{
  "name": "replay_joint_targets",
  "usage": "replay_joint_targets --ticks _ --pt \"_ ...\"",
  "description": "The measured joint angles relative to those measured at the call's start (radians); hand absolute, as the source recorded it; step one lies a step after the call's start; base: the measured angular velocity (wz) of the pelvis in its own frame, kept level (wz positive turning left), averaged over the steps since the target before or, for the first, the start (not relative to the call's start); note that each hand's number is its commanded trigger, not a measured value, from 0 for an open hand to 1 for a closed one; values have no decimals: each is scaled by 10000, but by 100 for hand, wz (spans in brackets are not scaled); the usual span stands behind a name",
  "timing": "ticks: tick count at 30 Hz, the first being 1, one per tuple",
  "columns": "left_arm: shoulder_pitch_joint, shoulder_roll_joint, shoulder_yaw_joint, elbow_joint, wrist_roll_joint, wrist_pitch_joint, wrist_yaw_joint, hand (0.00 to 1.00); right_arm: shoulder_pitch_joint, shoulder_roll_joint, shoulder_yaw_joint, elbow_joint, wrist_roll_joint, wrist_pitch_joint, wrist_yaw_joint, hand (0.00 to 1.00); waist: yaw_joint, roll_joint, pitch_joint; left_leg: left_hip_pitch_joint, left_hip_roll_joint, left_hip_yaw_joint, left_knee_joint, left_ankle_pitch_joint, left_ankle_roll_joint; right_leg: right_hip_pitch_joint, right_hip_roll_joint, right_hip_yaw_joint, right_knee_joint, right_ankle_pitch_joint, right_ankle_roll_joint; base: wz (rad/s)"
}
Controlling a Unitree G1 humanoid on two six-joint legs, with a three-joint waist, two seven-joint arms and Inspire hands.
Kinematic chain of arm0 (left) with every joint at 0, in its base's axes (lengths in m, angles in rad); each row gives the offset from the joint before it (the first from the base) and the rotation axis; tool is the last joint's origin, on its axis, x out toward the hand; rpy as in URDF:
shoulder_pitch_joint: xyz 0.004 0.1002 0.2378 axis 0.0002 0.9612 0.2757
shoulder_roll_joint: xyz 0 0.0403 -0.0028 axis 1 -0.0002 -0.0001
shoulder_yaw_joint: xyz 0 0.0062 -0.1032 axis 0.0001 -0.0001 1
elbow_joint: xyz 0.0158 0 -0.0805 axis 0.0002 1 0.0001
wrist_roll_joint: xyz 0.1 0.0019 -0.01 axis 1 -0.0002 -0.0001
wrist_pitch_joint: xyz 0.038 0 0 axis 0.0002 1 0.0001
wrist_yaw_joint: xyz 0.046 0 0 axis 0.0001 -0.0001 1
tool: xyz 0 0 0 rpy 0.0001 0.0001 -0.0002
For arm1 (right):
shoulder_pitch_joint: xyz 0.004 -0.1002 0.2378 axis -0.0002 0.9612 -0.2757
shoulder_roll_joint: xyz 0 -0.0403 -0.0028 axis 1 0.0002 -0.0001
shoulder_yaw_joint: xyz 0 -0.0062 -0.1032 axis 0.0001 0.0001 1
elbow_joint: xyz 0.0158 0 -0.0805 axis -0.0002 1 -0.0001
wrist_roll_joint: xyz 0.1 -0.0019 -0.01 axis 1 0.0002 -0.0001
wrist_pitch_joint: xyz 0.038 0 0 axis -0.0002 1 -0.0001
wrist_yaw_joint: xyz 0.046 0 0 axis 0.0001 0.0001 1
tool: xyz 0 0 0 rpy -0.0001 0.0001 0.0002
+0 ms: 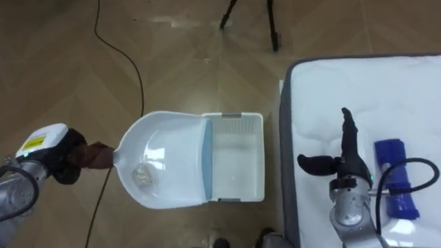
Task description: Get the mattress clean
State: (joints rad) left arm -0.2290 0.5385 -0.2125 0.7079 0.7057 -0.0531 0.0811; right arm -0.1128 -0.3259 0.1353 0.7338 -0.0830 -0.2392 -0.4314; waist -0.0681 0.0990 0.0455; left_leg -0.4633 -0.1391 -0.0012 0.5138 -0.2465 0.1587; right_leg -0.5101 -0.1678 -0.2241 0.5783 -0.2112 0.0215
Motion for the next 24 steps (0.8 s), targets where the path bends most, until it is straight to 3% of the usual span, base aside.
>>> replay_joint_targets --ticks 1,7,11,14,22,24 --pt "-165 3 -184 92 87 15 17 100 -23 13 6 0 12 -1 -76 0 -39 65 29 -28 0 23 8 0 0 -33 3 25 3 1 0 0" --pt "-555 75 -397 479 134 147 36 100 -175 50 11 3 -191 -1 -279 0 -187 367 7 -295 10 269 10 0 3 -488 17 282 177 7 -6 -10" --pt "-752 514 -1089 963 98 627 28 100 -181 9 45 9 -369 59 -390 0 -438 641 5 -291 14 532 2 0 3 -704 -29 485 479 -5 -15 -11" --pt "-807 584 -1111 1209 28 868 24 100 -174 11 123 9 -471 226 -393 0 -670 801 17 -279 6 766 -26 0 3 -871 -66 645 664 -9 -13 -16" --pt "-1263 736 -1450 1992 -1793 1071 -87 100 -255 -166 200 8 -574 260 -468 0 -969 1356 23 -95 14 1365 -125 18 37 -1041 -14 1172 856 12 -42 -19" --pt "-1469 741 -1451 2393 -2162 1087 -88 100 -254 -176 223 16 -676 228 -469 0 -1017 1379 21 -34 16 1435 -131 20 39 -1065 -1 1266 960 14 -48 -10"
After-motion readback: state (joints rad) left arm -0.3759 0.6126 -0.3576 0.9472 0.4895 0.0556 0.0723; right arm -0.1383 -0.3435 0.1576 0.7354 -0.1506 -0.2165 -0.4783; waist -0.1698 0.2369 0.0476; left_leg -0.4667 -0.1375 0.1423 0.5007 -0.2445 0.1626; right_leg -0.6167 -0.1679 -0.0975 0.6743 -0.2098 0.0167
